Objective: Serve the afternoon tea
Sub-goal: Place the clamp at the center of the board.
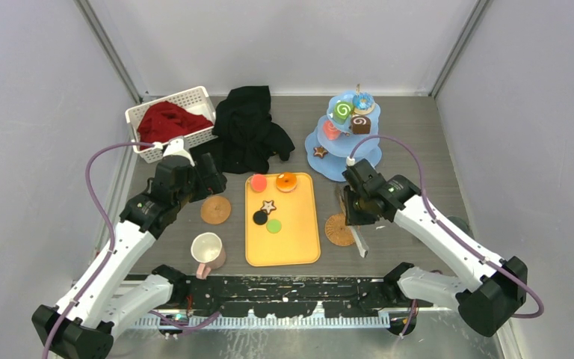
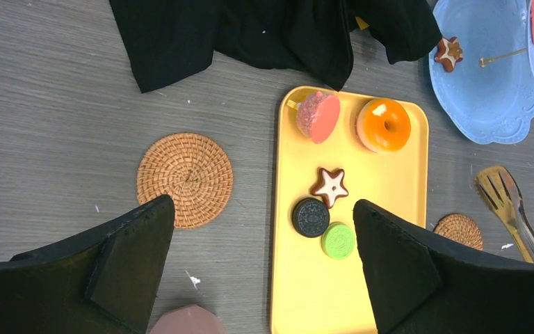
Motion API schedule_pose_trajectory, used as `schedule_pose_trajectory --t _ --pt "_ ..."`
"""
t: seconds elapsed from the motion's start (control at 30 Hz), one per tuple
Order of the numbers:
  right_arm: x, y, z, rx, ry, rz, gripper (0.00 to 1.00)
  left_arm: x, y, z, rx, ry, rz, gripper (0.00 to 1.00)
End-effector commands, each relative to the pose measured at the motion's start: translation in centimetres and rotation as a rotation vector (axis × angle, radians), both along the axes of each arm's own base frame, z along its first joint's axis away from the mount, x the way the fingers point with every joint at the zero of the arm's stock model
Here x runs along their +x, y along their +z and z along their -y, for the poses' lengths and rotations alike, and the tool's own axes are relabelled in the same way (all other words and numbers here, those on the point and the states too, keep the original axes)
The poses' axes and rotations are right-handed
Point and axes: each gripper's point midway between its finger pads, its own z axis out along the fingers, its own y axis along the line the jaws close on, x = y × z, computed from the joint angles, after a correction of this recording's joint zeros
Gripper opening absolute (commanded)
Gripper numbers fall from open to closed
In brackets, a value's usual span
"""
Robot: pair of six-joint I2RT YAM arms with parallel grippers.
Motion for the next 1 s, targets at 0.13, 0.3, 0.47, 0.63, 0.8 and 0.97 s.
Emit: schedule_pose_trajectory --t 0.13,0.3,0.47,0.63,0.8,0.97 --pt "0.4 -0.6 7.4 -0.254 -0.39 0.043 0.13 0.5 1.1 -0.1 -0.012 0.013 0.046 0.99" --pt "3.2 1.0 10.3 -0.254 -0.56 0.118 0.14 0.5 1.3 0.0 -0.019 0.01 0.046 0.99" --pt "9.0 1.4 13.5 -0.177 -0.698 0.309 0.14 0.5 1.4 -0.2 -0.012 0.015 0.051 0.99" --pt "14.3 0.7 16.1 -0.194 -0.744 0.503 0.11 0.8 1.4 0.1 -0.001 -0.01 0.054 0.99" --pt "16.2 -2.0 16.8 -0.275 -0.709 0.5 0.15 1.3 1.5 0.6 0.002 -0.026 0.045 0.99" --pt "16.4 -5.6 18.3 -0.347 -0.754 0.419 0.2 1.6 1.4 0.6 0.008 -0.022 0.046 0.99"
